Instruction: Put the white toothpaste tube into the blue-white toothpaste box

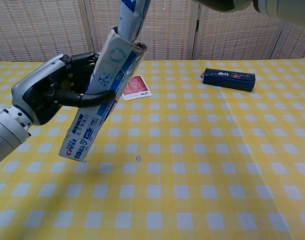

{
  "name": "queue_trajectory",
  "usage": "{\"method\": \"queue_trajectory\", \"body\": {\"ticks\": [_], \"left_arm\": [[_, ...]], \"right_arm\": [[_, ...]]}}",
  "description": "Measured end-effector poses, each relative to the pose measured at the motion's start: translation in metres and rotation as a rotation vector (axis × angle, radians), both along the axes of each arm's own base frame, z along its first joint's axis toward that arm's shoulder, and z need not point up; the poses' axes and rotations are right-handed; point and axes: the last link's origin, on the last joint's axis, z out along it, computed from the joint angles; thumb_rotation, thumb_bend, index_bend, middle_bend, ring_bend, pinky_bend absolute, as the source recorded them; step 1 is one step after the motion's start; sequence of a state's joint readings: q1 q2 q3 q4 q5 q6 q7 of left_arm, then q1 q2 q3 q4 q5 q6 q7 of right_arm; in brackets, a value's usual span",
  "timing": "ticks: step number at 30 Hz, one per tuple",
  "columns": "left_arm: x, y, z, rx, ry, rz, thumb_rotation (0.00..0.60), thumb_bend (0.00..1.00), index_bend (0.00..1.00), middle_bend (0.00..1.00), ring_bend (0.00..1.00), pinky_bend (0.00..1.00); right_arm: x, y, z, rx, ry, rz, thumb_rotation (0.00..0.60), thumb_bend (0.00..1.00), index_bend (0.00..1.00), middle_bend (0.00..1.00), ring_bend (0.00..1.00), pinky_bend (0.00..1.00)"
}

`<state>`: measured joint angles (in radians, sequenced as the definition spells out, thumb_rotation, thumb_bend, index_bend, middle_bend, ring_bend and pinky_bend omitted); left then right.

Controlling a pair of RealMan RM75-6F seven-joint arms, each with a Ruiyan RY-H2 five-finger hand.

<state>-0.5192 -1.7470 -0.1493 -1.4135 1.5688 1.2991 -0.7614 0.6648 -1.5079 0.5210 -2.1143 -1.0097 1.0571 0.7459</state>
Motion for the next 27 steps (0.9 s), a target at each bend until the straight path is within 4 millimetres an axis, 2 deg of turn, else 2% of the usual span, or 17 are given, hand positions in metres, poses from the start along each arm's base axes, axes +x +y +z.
{"method": "queue_trajectory", "body": {"ticks": [14,27], "left_arm": [[0.0,0.006,0.0,0.03,-0.048,-0.027,0.6,0.25,0.54,0.66,0.49,0.46],[0.008,0.011,0.008,0.028,-0.096,-0.012,0.6,0.25,0.54,0.66,0.49,0.46]], "right_arm": [[-0.002,-0.001,-0.004,0.016,0.008,-0.02,0.6,0.48,0.75,0.54,0.77,0.79],[-0.004,-0.004,-0.025,-0.016,0.085,0.038,0.6,0.48,0.75,0.54,0.76,0.79]]}}
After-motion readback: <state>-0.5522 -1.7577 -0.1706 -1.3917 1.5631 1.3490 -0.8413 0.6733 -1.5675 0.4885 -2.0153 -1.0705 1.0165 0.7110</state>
